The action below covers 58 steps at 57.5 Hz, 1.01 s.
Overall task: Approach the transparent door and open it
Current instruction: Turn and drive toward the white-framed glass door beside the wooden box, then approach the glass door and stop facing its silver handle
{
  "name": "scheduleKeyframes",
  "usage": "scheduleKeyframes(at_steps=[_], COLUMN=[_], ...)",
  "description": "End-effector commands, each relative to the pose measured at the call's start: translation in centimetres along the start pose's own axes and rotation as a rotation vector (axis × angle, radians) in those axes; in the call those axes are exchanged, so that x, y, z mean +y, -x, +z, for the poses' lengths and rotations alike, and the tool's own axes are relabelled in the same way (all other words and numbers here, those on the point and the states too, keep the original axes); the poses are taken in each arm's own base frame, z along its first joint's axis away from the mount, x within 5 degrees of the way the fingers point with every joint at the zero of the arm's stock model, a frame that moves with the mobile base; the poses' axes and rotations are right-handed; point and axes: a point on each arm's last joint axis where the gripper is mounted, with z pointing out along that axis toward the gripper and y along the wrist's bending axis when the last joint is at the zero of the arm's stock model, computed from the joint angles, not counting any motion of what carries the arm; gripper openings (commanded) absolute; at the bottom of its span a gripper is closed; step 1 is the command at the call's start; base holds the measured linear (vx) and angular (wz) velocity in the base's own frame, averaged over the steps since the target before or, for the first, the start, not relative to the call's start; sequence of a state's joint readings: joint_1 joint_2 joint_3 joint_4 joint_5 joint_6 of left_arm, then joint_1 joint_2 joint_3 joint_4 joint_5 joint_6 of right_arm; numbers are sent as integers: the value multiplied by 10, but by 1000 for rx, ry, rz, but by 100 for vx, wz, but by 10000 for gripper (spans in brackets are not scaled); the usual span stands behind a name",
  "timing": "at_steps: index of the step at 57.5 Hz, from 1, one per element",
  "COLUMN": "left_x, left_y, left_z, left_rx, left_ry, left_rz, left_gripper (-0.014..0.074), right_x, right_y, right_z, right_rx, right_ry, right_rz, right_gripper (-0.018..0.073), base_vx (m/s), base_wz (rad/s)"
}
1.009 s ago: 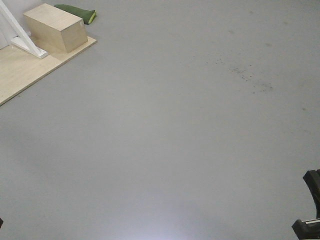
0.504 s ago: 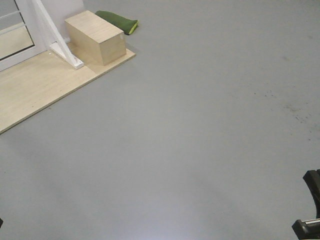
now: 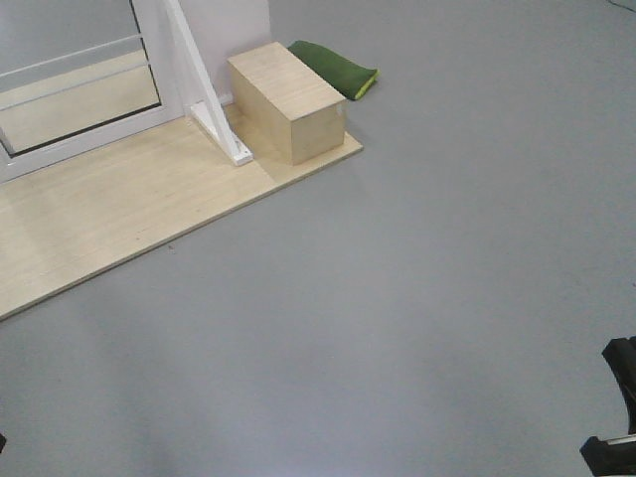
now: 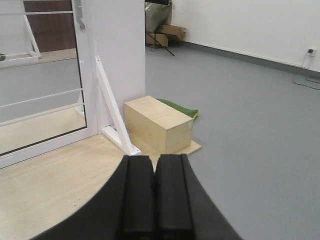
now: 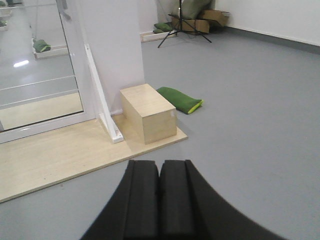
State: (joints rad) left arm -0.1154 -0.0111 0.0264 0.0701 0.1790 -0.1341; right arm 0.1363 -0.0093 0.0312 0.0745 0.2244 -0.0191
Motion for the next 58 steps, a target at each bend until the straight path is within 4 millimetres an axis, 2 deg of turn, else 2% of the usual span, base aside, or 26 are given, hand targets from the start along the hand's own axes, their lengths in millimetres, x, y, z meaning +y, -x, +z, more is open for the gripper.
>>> scheduleKeyframes(at_steps=[1, 35, 58], left_x=[0, 0, 0], left_y=[-2, -2, -2], left_z=[1, 1, 1], left_rx=[-62, -62, -62], left_ry=[-9, -9, -9], left_rz=[-6, -6, -6], left_gripper=[4, 4, 4], right_x=[-1, -1, -1], right_y=[4, 4, 4], right_z=[0, 0, 0], right_rx=[-81, -82, -82], right_ry=[-9, -9, -9], right_rz=[-4, -4, -4], right_gripper=[2, 2, 2], base_vx=[54, 56, 54], base_wz=[39, 47, 19])
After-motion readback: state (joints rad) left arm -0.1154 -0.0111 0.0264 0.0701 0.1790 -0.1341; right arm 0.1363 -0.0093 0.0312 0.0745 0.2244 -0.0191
